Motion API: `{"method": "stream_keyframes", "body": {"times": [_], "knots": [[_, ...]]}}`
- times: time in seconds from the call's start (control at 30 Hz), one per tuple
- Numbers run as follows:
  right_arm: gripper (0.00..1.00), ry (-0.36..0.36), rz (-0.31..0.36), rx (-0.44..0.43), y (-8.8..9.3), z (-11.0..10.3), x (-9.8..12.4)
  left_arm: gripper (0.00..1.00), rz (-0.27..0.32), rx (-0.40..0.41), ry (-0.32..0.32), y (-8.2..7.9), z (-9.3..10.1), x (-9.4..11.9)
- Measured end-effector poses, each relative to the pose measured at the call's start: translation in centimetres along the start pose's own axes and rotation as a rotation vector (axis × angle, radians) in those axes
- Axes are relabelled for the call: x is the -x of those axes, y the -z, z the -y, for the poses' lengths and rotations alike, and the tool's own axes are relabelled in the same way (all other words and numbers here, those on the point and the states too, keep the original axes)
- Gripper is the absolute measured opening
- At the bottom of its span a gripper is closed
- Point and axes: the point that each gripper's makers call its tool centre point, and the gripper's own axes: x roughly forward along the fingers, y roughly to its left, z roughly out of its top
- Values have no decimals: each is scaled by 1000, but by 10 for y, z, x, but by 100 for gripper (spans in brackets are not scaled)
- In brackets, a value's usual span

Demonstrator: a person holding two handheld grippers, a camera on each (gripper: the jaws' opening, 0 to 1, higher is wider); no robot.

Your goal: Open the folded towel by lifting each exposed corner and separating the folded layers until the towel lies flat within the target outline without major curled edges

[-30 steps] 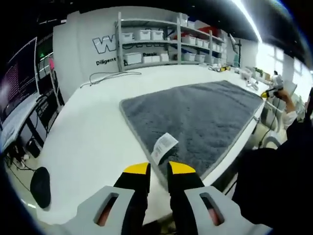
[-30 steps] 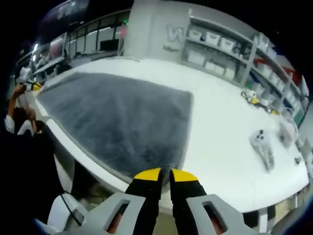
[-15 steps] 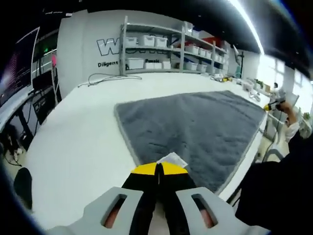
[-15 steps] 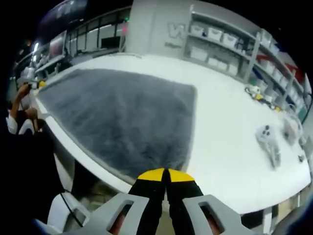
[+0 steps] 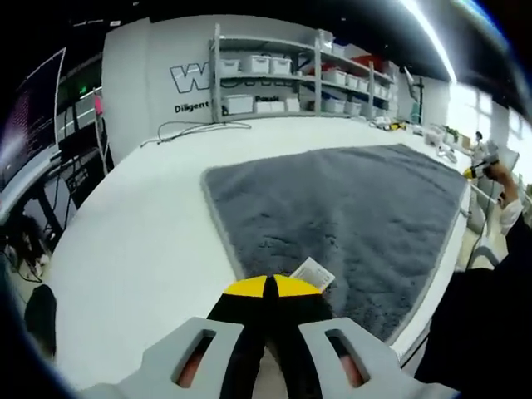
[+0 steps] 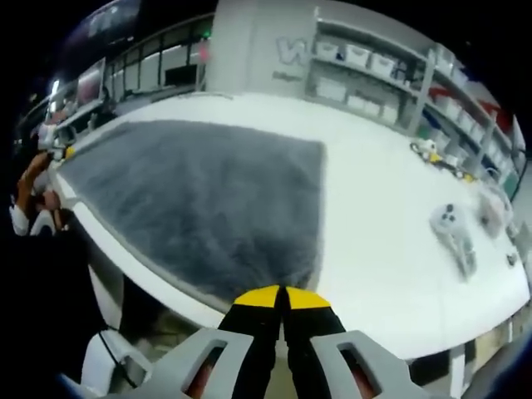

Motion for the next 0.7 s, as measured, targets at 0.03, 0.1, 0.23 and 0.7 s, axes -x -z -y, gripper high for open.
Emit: {"method": "stream_keyframes", "body": {"times": [0.03,0.1,0.23,0.7], "knots": [[0,2,-2,-2,0,0,0,1,0,-4,-9,0,-2,0],[0,8,-10,-7,1,1,1,1,3,-6,-26,0,-5,0],[0,10,-18,-12,3,0,2,1,8,-21,-56,0,-9,-2],[11,7,180,98,-39,-6,26,15,160,54,-14,-26,-4,16]]}}
